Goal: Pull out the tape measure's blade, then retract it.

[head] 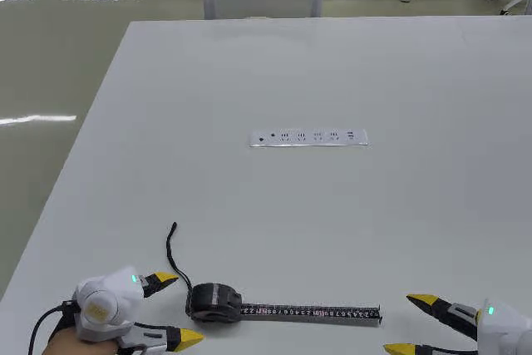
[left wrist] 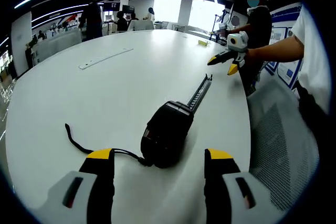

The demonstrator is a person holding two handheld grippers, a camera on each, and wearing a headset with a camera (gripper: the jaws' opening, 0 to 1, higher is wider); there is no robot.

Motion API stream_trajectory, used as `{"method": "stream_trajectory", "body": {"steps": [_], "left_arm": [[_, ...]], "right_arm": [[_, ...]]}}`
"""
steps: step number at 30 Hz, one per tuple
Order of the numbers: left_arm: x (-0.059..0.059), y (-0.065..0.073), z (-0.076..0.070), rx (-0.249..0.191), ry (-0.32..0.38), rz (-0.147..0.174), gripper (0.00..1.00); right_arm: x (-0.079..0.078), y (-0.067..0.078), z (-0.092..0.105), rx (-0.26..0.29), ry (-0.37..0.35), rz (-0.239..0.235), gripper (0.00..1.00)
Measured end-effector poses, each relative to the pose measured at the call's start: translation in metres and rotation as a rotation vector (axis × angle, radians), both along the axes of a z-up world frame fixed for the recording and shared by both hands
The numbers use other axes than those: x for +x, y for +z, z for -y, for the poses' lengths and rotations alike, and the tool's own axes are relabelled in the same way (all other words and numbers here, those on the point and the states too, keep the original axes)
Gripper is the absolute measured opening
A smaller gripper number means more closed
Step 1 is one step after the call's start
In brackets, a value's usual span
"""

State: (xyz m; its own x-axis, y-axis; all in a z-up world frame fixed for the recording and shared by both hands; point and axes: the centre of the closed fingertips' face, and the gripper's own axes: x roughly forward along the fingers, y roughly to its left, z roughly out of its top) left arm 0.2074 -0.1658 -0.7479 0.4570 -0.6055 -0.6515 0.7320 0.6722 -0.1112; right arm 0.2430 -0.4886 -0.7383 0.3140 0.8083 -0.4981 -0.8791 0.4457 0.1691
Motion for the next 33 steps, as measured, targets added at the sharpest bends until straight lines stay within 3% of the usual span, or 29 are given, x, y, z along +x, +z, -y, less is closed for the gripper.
{"method": "stream_trajectory", "body": {"steps": [12,22,26,29,33], "left_arm": [[0.004,0.005,0.000,-0.027,0.037,0.005,0.69],[0.007,0.010,0.001,-0.113,0.190,-0.020,0.74],[0.004,0.003,0.000,-0.086,0.239,-0.032,0.75],[0.002,0.004,0.004,-0.109,0.273,-0.037,0.76],[-0.001,0.000,0.008,-0.083,0.298,-0.038,0.76]], "right_arm": [[0.001,0.000,-0.003,0.003,-0.001,-0.002,0.60],[0.002,0.000,-0.008,0.018,-0.012,-0.003,0.60],[0.002,0.001,-0.011,0.021,-0.011,-0.002,0.60],[0.002,0.000,-0.012,0.023,-0.011,-0.001,0.60],[0.002,-0.001,-0.013,0.028,-0.015,-0.004,0.60]]}}
